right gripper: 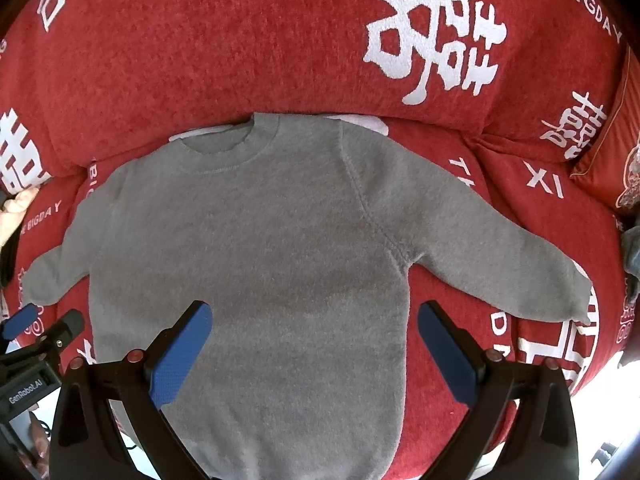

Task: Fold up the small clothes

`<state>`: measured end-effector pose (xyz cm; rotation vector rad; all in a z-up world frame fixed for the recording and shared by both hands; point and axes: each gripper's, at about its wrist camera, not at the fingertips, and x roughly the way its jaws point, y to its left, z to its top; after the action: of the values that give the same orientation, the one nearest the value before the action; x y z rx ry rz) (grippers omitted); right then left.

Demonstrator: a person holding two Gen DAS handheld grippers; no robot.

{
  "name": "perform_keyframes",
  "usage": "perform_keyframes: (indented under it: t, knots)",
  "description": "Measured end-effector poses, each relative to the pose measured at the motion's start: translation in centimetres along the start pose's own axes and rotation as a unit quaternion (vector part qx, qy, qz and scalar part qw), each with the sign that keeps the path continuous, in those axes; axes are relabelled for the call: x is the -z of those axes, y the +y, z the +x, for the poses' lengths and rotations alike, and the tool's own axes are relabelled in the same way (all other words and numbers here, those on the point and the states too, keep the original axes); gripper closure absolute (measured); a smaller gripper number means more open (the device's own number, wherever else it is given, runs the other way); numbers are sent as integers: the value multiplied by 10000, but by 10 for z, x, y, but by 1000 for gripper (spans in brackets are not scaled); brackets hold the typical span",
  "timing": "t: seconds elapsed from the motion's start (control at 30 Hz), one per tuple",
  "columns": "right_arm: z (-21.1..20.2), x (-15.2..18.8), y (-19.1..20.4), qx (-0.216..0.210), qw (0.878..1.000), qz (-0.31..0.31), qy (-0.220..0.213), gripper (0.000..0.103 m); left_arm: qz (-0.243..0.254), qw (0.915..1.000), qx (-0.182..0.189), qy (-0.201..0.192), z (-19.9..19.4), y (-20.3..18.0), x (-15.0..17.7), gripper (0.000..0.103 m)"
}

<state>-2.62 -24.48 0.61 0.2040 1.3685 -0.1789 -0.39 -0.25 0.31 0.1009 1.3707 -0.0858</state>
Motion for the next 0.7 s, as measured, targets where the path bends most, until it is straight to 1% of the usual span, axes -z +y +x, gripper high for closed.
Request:
perform_keyframes:
  t: [0.37,0.53,0.7]
  knots:
    - [0,2,1,-6,10000,-10,25,1,-25,10000,17,84,1,1,3,0]
    - [0,2,2,-8,10000,-45,42,1,-57,10000,-13,13,2,1,5,0]
    - [0,2,3,-9,10000,-45,63,1,-15,10000,13,47,3,1,6,0]
